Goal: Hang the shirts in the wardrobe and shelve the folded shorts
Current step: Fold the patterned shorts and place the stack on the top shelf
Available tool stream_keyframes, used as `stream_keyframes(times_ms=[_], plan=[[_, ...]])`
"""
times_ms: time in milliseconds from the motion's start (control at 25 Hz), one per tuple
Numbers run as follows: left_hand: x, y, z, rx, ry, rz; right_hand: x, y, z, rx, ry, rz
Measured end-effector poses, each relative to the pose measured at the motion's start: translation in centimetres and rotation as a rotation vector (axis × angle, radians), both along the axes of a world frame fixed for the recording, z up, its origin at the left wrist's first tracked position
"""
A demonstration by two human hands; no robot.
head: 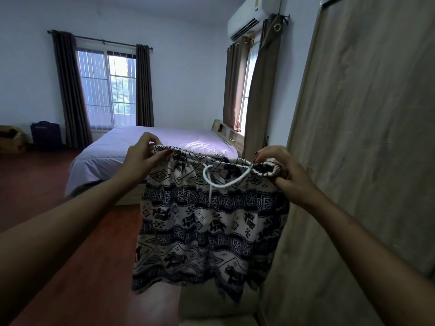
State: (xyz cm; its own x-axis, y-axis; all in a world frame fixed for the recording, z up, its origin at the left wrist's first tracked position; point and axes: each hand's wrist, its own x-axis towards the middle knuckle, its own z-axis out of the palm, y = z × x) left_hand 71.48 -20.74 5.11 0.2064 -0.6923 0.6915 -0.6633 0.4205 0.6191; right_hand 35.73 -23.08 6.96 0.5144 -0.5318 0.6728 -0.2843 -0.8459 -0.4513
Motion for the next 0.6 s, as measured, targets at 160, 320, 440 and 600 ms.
stream_keyframes(times_ms=[160, 320, 440, 600], plan=[[0.0, 0.1, 0.0, 0.051, 0.07, -0.044, -0.1, 1.0, 1.1, 0.019, 0.058, -0.027], [-0.3, 0.5, 0.6, 0.082, 0.128, -0.067, -0.9, 1.5, 1.5, 0.246, 0.032, -0.032], [-0.5, 0.4, 0.8, 0.153, 0.025, -0.069, -1.5, 0.4, 0.8, 0.365, -0.084, -0.173], [-2.2, 0.8, 1.0, 0.359, 0.214, -0.199, -1.7, -1.5, -0.3, 0.444, -0.224, -0.491]])
